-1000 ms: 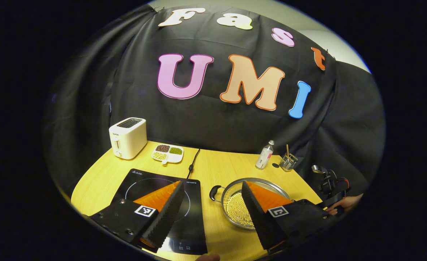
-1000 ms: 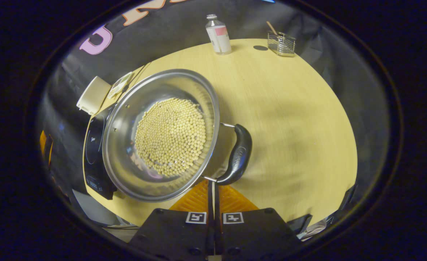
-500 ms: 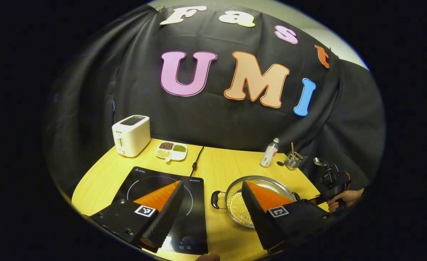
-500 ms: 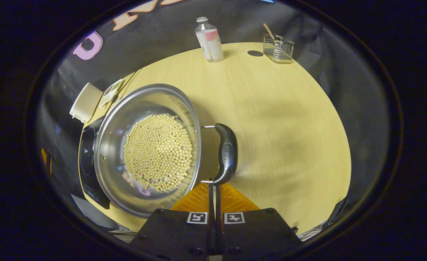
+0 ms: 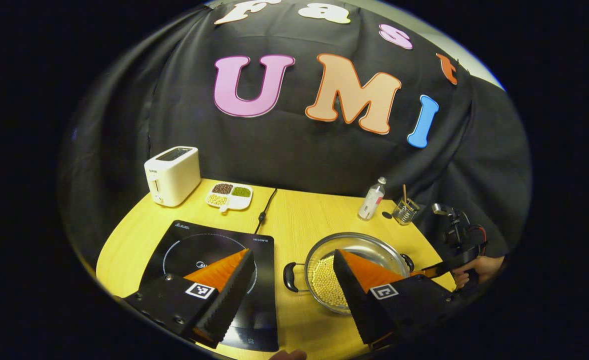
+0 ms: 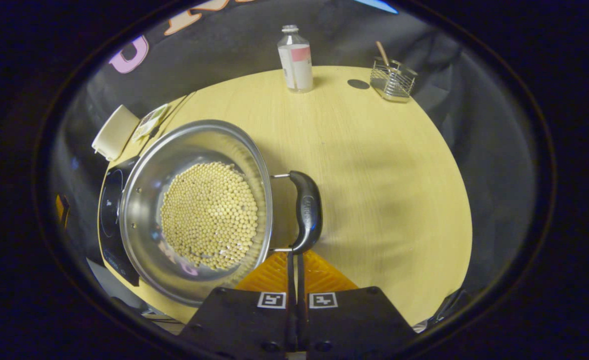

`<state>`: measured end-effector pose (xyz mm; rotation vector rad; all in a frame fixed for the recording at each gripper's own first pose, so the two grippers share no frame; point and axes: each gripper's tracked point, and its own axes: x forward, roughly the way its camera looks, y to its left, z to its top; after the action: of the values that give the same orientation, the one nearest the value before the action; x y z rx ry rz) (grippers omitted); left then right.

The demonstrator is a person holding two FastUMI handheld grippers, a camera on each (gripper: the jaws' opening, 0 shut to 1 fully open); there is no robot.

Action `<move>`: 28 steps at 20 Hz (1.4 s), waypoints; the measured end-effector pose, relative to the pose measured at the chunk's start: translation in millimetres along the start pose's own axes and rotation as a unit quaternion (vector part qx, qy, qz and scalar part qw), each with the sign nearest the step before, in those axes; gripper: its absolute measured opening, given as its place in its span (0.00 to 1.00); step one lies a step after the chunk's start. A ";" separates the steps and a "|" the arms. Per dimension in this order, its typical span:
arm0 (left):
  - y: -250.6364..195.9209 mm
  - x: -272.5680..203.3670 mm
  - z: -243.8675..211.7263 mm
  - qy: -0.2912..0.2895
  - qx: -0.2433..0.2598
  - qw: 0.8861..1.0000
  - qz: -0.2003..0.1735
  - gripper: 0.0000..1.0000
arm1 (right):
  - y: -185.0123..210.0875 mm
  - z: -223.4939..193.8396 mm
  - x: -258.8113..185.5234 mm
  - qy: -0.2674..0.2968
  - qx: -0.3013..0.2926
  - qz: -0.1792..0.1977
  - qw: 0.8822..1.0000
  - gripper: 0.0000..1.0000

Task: First push the handle of the pot to place it horizontally, then grasp the pot with both hands and set it on the induction cooktop.

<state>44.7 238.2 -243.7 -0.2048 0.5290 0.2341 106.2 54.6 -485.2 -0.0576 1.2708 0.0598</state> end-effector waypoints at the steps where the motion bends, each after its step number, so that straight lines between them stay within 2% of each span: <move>1: -2.6 4.5 -4.6 0.011 -0.001 1.000 -0.001 0.96 | -0.3 -0.2 -3.0 -0.003 -0.001 -0.002 1.000 0.00; 2: -1.9 9.7 -13.0 0.025 -0.001 1.000 0.000 0.96 | -0.8 0.0 -5.0 -0.008 -0.001 -0.003 1.000 0.03; 3: -2.0 15.2 -20.1 0.041 0.000 0.999 0.001 0.97 | -1.7 2.5 -9.2 -0.014 -0.003 -0.004 1.000 0.00; 5: -3.8 24.6 -30.2 0.065 -0.005 0.998 0.003 0.97 | -3.3 10.4 -17.8 -0.036 -0.005 -0.005 0.999 0.02; 6: -4.7 29.7 -35.5 0.078 -0.011 0.997 0.002 0.97 | -4.2 18.8 -24.1 -0.052 -0.007 -0.008 0.999 0.19; 7: -6.9 35.1 -40.6 0.089 -0.019 0.996 0.001 0.97 | -4.8 29.1 -30.1 -0.070 -0.009 -0.008 0.997 0.25; 9: -10.0 46.1 -49.4 0.106 -0.034 0.994 -0.003 0.97 | -3.5 46.0 -34.7 -0.094 -0.017 -0.008 0.995 0.28; 12: -8.8 61.4 -64.3 0.134 -0.042 0.990 0.004 0.97 | -3.8 53.8 -22.3 -0.091 -0.028 -0.017 0.995 0.72; 14: -6.7 71.5 -71.4 0.146 -0.045 0.988 0.009 0.97 | -3.0 54.2 -10.7 -0.082 -0.029 -0.021 0.996 0.69; 16: -4.4 82.1 -76.9 0.155 -0.047 0.987 0.013 0.96 | -2.6 51.0 -1.7 -0.068 -0.035 -0.025 0.997 0.77; 19: 0.8 93.9 -94.3 0.185 -0.034 0.982 0.020 0.96 | 1.1 49.6 9.8 -0.059 -0.044 -0.026 0.997 0.77; 28: 3.2 117.8 -129.3 0.234 -0.012 0.972 0.029 0.82 | 8.1 44.5 35.3 -0.047 -0.084 -0.039 0.995 0.77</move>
<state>81.4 228.4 -414.5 -0.2709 1.0030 0.2495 158.4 66.6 -505.9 -0.2469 1.1653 0.0999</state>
